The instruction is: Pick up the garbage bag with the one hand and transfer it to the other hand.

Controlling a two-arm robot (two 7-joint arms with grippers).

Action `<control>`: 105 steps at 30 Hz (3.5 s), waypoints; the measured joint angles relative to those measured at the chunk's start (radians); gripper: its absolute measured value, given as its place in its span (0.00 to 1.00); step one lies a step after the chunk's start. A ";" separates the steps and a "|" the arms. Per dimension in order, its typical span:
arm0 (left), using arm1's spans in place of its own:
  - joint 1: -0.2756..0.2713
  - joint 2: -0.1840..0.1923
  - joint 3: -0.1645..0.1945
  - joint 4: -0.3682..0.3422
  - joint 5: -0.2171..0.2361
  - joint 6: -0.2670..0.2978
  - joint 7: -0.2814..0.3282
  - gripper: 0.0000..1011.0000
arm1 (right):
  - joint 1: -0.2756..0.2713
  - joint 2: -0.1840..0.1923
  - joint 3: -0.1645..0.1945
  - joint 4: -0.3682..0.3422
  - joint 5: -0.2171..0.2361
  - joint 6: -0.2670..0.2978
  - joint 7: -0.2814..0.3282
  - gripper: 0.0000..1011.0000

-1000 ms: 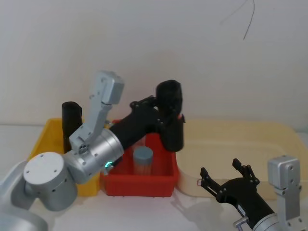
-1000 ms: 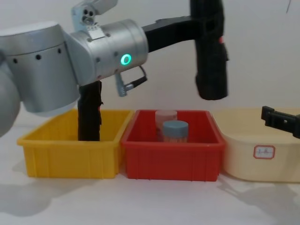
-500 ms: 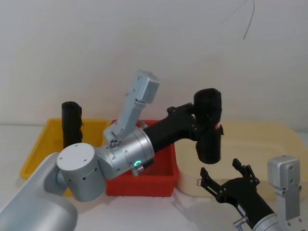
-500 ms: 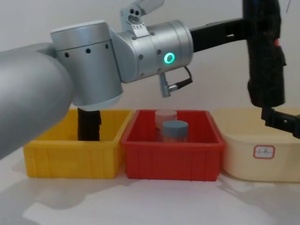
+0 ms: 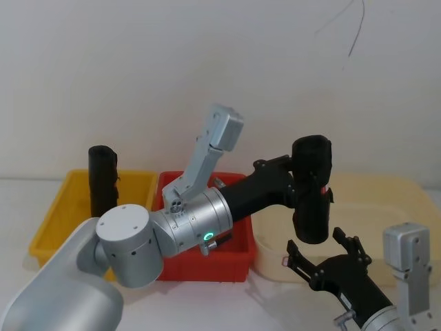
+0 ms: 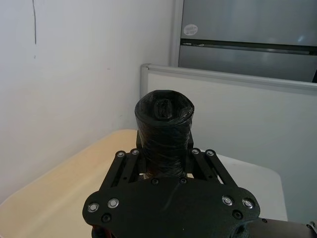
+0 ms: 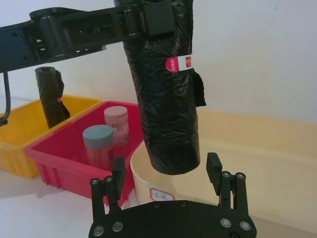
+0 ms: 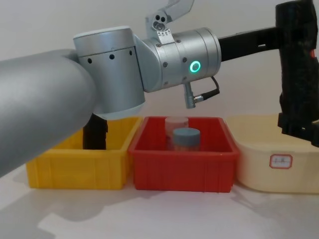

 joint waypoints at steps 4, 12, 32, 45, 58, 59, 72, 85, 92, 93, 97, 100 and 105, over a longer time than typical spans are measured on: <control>-0.005 -0.001 0.005 0.008 -0.005 0.000 -0.003 0.37 | 0.000 0.000 0.000 0.000 0.000 0.000 0.000 0.99; -0.010 -0.001 0.010 0.016 -0.010 0.001 -0.006 0.37 | 0.000 0.000 0.000 0.000 -0.002 0.000 0.000 0.99; -0.014 -0.003 0.015 0.023 -0.014 0.002 -0.009 0.37 | 0.054 0.010 -0.010 0.012 -0.080 0.030 -0.013 0.99; -0.015 -0.002 0.016 0.025 -0.015 0.001 -0.010 0.37 | 0.107 -0.010 -0.003 0.052 -0.101 0.059 -0.017 0.99; -0.015 -0.002 0.016 0.025 -0.015 0.001 -0.010 0.37 | 0.138 -0.033 0.013 0.070 -0.059 0.068 0.032 0.72; -0.015 -0.003 0.016 0.025 -0.015 0.001 -0.009 0.37 | 0.141 -0.036 0.015 0.070 -0.054 0.068 0.040 0.66; -0.015 -0.002 0.016 0.025 -0.017 0.000 -0.010 0.37 | 0.148 -0.046 0.023 0.062 -0.042 0.070 0.070 0.56; -0.015 -0.002 0.016 0.025 -0.016 0.000 -0.009 0.37 | 0.150 -0.059 0.035 0.060 -0.035 0.071 0.091 0.56; -0.015 -0.002 0.017 0.026 -0.015 0.002 -0.010 0.42 | 0.150 -0.067 0.049 0.061 -0.028 0.077 0.097 0.56; -0.015 -0.002 0.017 0.026 -0.015 0.003 -0.009 0.43 | 0.150 -0.067 0.051 0.061 -0.027 0.077 0.097 0.56; -0.015 -0.002 0.017 0.026 -0.015 0.003 -0.009 0.55 | 0.150 -0.070 0.057 0.062 -0.027 0.081 0.099 0.56; -0.015 -0.002 0.017 0.026 -0.015 0.003 -0.009 0.66 | 0.149 -0.073 0.062 0.063 -0.026 0.084 0.100 0.56; -0.015 -0.002 0.016 0.026 -0.015 0.003 -0.009 0.81 | 0.150 -0.076 0.070 0.068 -0.025 0.086 0.101 0.56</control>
